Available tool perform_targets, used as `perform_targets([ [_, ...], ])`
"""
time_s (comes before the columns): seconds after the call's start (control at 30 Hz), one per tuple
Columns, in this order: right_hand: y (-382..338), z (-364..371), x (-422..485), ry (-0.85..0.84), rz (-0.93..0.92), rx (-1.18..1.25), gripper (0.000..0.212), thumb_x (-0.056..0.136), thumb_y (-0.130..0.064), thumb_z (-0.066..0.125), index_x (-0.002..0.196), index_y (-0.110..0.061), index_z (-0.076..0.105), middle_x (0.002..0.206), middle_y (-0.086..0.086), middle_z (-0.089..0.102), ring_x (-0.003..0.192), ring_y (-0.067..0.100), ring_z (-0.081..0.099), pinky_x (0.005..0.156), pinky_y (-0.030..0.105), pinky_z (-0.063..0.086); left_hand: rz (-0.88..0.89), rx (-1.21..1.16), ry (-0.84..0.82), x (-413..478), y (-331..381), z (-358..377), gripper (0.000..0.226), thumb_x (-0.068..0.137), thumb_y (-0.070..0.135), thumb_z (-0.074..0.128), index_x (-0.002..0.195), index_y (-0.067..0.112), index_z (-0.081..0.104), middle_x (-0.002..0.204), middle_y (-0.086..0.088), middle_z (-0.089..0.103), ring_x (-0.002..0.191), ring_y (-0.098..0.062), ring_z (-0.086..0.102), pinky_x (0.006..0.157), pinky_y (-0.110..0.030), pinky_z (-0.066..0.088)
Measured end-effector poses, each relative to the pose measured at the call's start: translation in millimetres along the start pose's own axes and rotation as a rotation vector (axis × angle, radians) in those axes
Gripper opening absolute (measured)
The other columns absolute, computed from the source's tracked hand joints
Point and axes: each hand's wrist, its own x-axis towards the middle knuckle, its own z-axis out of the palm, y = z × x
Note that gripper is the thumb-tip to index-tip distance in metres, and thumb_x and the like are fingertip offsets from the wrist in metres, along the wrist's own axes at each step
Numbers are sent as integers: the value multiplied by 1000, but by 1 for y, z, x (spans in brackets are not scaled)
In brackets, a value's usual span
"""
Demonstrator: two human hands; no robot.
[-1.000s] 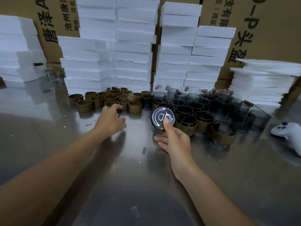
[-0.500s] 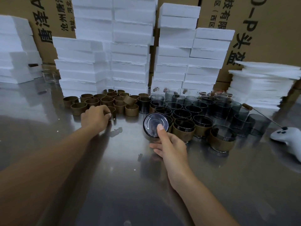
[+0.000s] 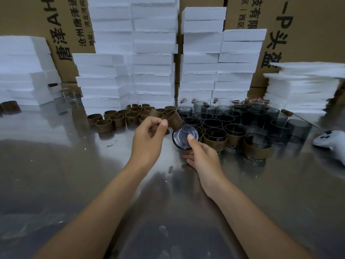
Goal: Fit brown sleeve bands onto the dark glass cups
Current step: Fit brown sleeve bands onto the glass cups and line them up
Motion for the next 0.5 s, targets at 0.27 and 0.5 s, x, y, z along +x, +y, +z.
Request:
perform_targets([
  [0.27,-3,3,-4,-73,67,97,31,90,-39,62,99,-10,67,96,13,65,87,20,59,75,31,52,37,-122,-72,-17,7,3,13,93,13,57,104,19,56,96,11,62,84,5,62,84,-15,50],
  [0.5,-10,2,-8,-126,101,291,15,94,-24,59,88,-13,67,85,3,68,83,16,66,63,28,56,-38,-211,-221,-16,8,1,37,91,19,54,128,17,53,116,13,62,110,0,58,100,-25,44],
])
